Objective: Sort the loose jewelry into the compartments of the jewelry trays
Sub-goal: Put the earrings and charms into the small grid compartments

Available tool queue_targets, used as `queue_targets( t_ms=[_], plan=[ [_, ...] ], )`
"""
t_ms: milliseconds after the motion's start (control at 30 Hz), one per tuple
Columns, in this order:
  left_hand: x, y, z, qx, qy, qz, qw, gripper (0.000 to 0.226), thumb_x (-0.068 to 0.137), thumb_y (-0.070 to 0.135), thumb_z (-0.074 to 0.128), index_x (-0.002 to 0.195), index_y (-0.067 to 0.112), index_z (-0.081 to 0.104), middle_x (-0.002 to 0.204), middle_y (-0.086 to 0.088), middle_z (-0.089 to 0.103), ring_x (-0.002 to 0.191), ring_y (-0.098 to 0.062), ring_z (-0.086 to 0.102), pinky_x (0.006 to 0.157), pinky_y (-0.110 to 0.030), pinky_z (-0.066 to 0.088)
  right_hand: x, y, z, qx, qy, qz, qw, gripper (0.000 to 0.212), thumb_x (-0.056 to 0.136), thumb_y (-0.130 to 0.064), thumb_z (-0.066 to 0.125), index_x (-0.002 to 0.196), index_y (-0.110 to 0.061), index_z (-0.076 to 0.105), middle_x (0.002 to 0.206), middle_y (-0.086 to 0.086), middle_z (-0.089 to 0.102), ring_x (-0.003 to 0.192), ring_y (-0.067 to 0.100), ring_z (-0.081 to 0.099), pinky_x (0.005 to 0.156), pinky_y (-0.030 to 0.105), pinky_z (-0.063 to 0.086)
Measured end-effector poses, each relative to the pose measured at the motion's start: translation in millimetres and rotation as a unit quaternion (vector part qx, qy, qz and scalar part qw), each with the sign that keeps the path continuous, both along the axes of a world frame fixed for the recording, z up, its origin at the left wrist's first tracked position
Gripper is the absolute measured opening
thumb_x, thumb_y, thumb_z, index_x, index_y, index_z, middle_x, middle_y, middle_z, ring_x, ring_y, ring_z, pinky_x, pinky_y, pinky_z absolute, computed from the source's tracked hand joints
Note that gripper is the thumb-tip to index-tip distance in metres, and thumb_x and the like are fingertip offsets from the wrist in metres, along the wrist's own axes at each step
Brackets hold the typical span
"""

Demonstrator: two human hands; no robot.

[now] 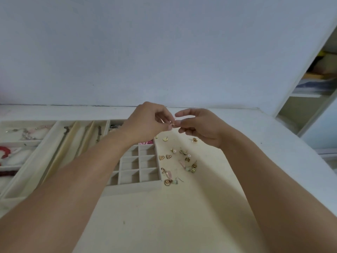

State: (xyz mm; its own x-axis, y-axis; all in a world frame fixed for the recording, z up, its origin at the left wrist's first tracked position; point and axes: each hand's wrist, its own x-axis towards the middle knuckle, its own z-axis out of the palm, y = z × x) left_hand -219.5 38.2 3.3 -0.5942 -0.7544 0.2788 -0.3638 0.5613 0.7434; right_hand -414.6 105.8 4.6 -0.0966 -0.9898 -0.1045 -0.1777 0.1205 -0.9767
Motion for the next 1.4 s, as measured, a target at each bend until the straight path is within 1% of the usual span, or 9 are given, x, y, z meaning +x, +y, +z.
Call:
queue_targets(
  t_ms=[100, 300, 400, 500, 767, 900, 1033, 1167, 1400],
  plan=[
    [-1, 6, -1, -0.005, 0.005, -0.005, 1.000, 0.017, 0.078, 0.021, 0.086, 0.090, 0.030, 0.078, 0.081, 0.014, 0.073, 0.070, -0.003, 0.065, 0.064, -0.021, 0.052, 0, 6, -1, 0.018, -0.041, 0.001, 0.999, 0.035, 0.085, -0.007, 0.077, 0.118, -0.011, 0.063, 0.083, 0.003, 0.074, 0.071, 0.012, 0.064, 0.063, 0.022, 0.050],
    [-2, 10, -4, -0.008, -0.007, -0.027, 1.000, 0.012, 0.078, 0.029, 0.085, 0.089, 0.032, 0.082, 0.064, 0.023, 0.067, 0.055, 0.005, 0.058, 0.052, -0.008, 0.044, -2, 17, -8, 0.020, -0.075, 0.019, 0.997, 0.038, 0.088, -0.007, 0.075, 0.123, -0.012, 0.062, 0.091, 0.005, 0.076, 0.076, 0.014, 0.067, 0.070, 0.024, 0.053],
    [1, 3, -6, 0.003, -0.002, 0.013, 1.000, 0.006, 0.084, 0.035, 0.080, 0.089, 0.032, 0.081, 0.072, 0.014, 0.075, 0.056, 0.000, 0.065, 0.047, -0.016, 0.049, -14, 20, -6, -0.039, 0.095, -0.070, 0.992, 0.028, 0.088, -0.014, 0.076, 0.114, -0.021, 0.067, 0.094, 0.000, 0.079, 0.076, 0.012, 0.069, 0.069, 0.023, 0.049],
    [3, -2, -10, 0.012, 0.013, 0.020, 1.000, 0.012, 0.090, 0.029, 0.074, 0.082, 0.023, 0.079, 0.074, 0.008, 0.076, 0.059, 0.002, 0.068, 0.041, -0.010, 0.040, -32, 23, -13, -0.029, 0.364, -0.149, 0.919, 0.014, 0.091, -0.019, 0.072, 0.101, -0.029, 0.072, 0.090, -0.010, 0.073, 0.070, 0.006, 0.064, 0.052, 0.007, 0.040],
    [9, -5, -10, 0.036, 0.004, 0.033, 0.999, 0.009, 0.086, 0.018, 0.077, 0.077, 0.020, 0.073, 0.067, 0.009, 0.074, 0.061, 0.000, 0.070, 0.047, -0.021, 0.048, -28, 19, -42, 0.030, 0.410, -0.120, 0.904, 0.003, 0.088, -0.030, 0.075, 0.091, -0.030, 0.077, 0.083, -0.013, 0.064, 0.069, -0.001, 0.055, 0.055, 0.014, 0.036],
    [17, -5, -2, 0.041, 0.003, 0.038, 0.998, 0.007, 0.090, 0.011, 0.072, 0.085, 0.015, 0.073, 0.071, 0.010, 0.075, 0.068, -0.004, 0.073, 0.065, -0.038, 0.061, -15, 18, -46, -0.026, 0.366, -0.145, 0.919, 0.012, 0.092, -0.029, 0.071, 0.080, -0.031, 0.074, 0.079, -0.010, 0.069, 0.067, 0.004, 0.059, 0.054, 0.013, 0.040],
    [35, -7, 6, 0.049, -0.005, 0.049, 0.998, 0.011, 0.091, 0.011, 0.070, 0.087, 0.020, 0.075, 0.071, 0.010, 0.075, 0.069, -0.002, 0.073, 0.062, -0.015, 0.052, 10, 21, -37, -0.104, 0.203, -0.111, 0.967, 0.006, 0.091, -0.029, 0.073, 0.088, -0.028, 0.078, 0.079, -0.010, 0.077, 0.073, 0.009, 0.071, 0.063, 0.018, 0.052],
    [57, -8, 7, 0.058, -0.067, 0.042, 0.995, 0.009, 0.089, 0.017, 0.075, 0.084, 0.024, 0.077, 0.075, 0.009, 0.076, 0.074, -0.008, 0.074, 0.062, -0.023, 0.054, 36, 19, -27, -0.131, 0.053, -0.055, 0.988, 0.008, 0.087, -0.022, 0.079, 0.092, -0.016, 0.080, 0.087, 0.004, 0.079, 0.082, 0.022, 0.077, 0.066, 0.024, 0.058],
    [102, -11, 7, 0.044, -0.094, 0.025, 0.994, 0.008, 0.080, 0.025, 0.084, 0.079, 0.032, 0.081, 0.073, 0.014, 0.075, 0.075, -0.009, 0.070, 0.068, -0.021, 0.050, 73, 3, -6, -0.080, -0.011, 0.043, 0.996, 0.014, 0.094, -0.018, 0.071, 0.099, -0.006, 0.071, 0.095, 0.014, 0.078, 0.086, 0.033, 0.076, 0.064, 0.025, 0.057]
  ],
)
